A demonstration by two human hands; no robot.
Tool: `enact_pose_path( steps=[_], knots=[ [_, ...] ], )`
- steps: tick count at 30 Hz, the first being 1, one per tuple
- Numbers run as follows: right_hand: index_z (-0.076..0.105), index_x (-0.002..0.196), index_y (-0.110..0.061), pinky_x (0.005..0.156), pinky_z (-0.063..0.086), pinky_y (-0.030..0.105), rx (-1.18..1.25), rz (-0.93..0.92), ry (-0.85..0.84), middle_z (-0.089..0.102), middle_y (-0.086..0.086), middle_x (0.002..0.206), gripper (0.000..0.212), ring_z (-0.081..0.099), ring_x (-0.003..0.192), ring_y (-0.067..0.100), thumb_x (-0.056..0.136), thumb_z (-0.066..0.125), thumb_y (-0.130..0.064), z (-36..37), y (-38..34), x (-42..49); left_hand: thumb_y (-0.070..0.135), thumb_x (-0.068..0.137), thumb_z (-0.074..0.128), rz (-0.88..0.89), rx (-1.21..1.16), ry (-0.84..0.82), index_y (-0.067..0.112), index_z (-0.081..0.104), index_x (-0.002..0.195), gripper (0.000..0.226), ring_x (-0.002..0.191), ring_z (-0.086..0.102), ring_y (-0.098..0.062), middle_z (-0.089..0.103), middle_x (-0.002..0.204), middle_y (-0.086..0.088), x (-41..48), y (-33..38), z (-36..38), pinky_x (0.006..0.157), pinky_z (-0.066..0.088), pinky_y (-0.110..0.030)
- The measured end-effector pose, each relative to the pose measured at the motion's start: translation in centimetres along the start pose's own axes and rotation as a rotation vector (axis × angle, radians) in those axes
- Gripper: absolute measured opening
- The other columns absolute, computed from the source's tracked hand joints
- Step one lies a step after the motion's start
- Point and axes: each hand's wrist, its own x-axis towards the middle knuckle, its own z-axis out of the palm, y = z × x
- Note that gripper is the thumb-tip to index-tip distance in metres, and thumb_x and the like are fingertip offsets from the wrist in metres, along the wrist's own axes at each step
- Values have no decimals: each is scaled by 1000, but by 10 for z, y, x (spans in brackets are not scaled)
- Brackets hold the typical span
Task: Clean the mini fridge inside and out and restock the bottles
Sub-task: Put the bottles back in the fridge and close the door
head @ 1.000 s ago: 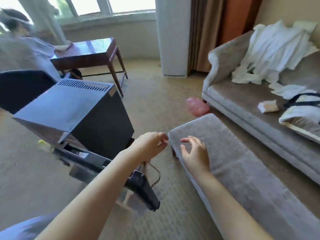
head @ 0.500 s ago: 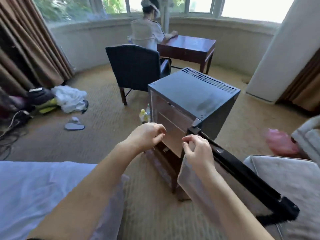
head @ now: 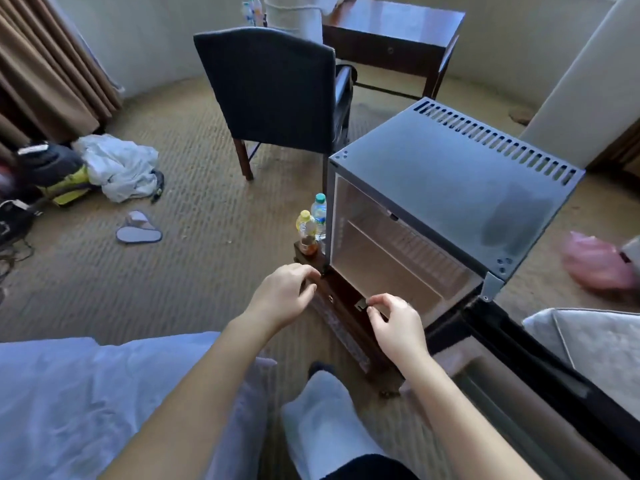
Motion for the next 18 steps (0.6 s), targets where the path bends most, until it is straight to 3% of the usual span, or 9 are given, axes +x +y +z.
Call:
enact_pose_path(
  steps=[8,14,18],
  knots=[
    [65,104,-24,77,38,19,58,141,-134,62,-10,101,14,56,96,7,94,55,-20,42,-39,131,22,90,58,-85,-1,-92,18,60,118,28,104,58,-16,65,111,2,124,-72,-18,89,46,-32],
    [66,100,-25,78,37,20,102,259,-49,66,-7,104,14,59,101,11,93,56,-19,58,-49,171,20,88,59,-119,1,-182,14,56,124,36,112,56,-22,61,119,-3,208,-116,-13,93,44,-34],
    [68,102,-21,79,35,20,59,362,80,66,-5,106,14,56,105,15,92,58,-18,83,-40,177,18,86,64,-21,25,-214,6,51,129,47,119,50,-27,55,126,-11,265,-149,11,100,36,-31]
  ],
)
